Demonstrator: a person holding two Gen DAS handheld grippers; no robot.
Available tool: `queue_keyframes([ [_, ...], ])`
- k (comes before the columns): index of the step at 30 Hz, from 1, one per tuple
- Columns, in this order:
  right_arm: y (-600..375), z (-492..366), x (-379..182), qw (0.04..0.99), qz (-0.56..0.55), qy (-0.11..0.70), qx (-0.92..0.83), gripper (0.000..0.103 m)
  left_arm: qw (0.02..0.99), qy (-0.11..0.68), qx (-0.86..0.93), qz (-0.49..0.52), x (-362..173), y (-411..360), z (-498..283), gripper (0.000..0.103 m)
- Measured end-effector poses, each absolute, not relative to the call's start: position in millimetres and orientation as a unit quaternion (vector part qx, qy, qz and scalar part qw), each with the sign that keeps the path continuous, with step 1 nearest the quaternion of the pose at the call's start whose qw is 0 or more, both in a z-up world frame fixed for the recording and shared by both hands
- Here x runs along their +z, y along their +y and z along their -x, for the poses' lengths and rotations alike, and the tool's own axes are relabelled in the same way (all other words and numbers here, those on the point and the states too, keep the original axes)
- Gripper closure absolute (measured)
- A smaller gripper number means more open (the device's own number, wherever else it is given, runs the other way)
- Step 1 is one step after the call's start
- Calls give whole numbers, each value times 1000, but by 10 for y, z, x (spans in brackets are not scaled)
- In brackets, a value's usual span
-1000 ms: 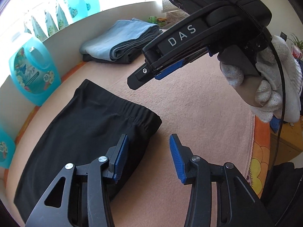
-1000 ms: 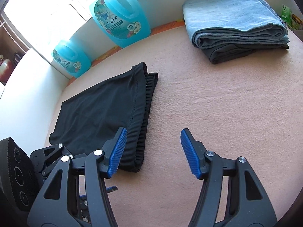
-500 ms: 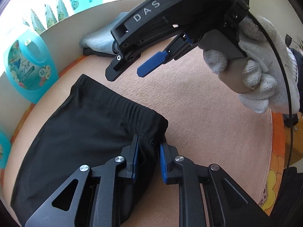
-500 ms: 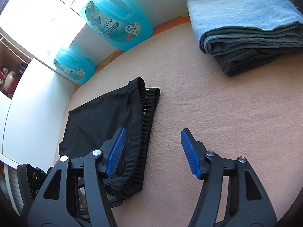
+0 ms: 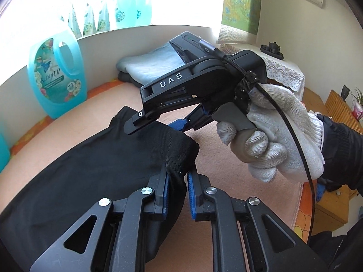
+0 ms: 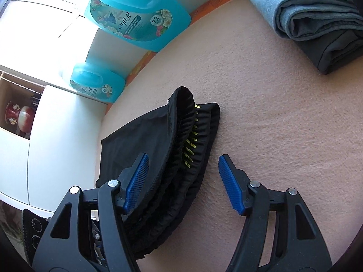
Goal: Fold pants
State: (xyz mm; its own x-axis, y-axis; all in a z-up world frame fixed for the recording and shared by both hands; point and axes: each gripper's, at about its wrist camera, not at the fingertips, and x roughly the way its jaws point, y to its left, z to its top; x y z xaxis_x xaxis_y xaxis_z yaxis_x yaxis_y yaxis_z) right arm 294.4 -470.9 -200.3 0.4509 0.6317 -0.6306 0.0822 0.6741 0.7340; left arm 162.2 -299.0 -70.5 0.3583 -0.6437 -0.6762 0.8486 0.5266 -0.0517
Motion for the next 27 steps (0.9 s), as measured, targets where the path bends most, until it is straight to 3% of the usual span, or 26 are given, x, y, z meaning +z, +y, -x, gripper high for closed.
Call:
queue_keyframes([
  [6,-4659,-3044,-2073,757,-401,482,184,38,811,327,-463,-142,-692,-2937,-1649,91],
  [10,-4610,-3069,-2075,764,-392,480,178,85,812,328,-462,-142,-729,-2957,-1619,91],
  [22,-4836,-2591,-1178,863,-280,398,137,88,810,289,-500,-106,-434,-3170,-1445,91],
  [27,-5033,-2386,-1122,869,-264,407,94,88,795,287,-526,-92,-403,-3336,-1373,91],
])
